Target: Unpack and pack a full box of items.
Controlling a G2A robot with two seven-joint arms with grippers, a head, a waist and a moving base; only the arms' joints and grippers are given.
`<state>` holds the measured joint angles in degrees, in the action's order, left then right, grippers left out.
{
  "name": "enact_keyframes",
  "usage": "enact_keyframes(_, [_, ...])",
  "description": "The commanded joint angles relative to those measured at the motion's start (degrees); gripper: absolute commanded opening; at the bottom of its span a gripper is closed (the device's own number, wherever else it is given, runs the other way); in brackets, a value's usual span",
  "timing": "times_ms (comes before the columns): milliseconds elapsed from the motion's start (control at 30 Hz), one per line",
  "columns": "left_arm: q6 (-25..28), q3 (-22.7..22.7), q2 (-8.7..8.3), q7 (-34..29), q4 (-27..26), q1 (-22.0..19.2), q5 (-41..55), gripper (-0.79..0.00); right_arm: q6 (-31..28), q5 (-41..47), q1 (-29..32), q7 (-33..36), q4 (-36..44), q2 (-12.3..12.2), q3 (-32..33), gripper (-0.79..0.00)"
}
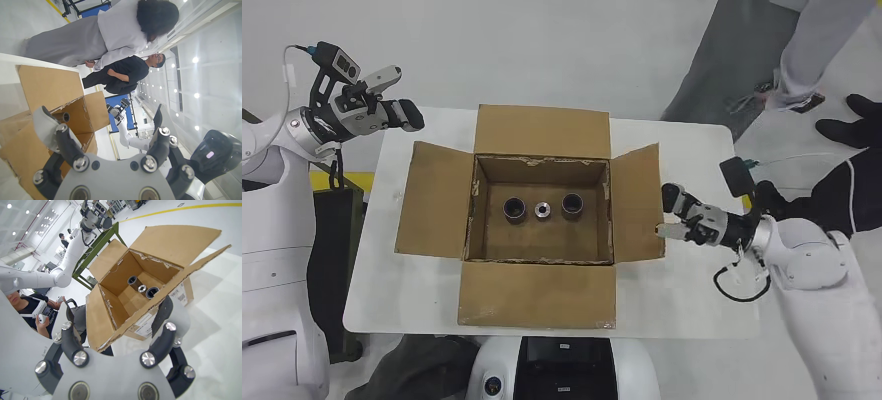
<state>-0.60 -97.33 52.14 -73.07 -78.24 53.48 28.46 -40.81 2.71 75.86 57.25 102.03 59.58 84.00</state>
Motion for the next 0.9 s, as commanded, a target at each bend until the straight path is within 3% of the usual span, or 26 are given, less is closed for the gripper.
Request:
enact_keyframes(0, [0.00,0.00,0.00,0.00,0.00,0.00,0.00,0.000,0.23,-0.50,0.02,0.22,2.18,-0.08,-0.48,0.000])
enact_keyframes(333, [0.00,0.00,0.00,0.00,0.00,0.00,0.00,0.000,4.31,-8.05,-3.72,-0.36,7.65,0.33,-9.11,0.000])
enact_keyframes(733, [0.00,0.00,0.00,0.00,0.00,0.00,0.00,0.000,9.77,-22.07,-6.70,-3.93,8.18,1.00,-17.19,0.000])
enact_keyframes(867, [0.00,0.00,0.00,0.00,0.00,0.00,0.00,0.000,12.95,-27.26,-10.52,-6.43,6.18,1.98,-22.24,0.000])
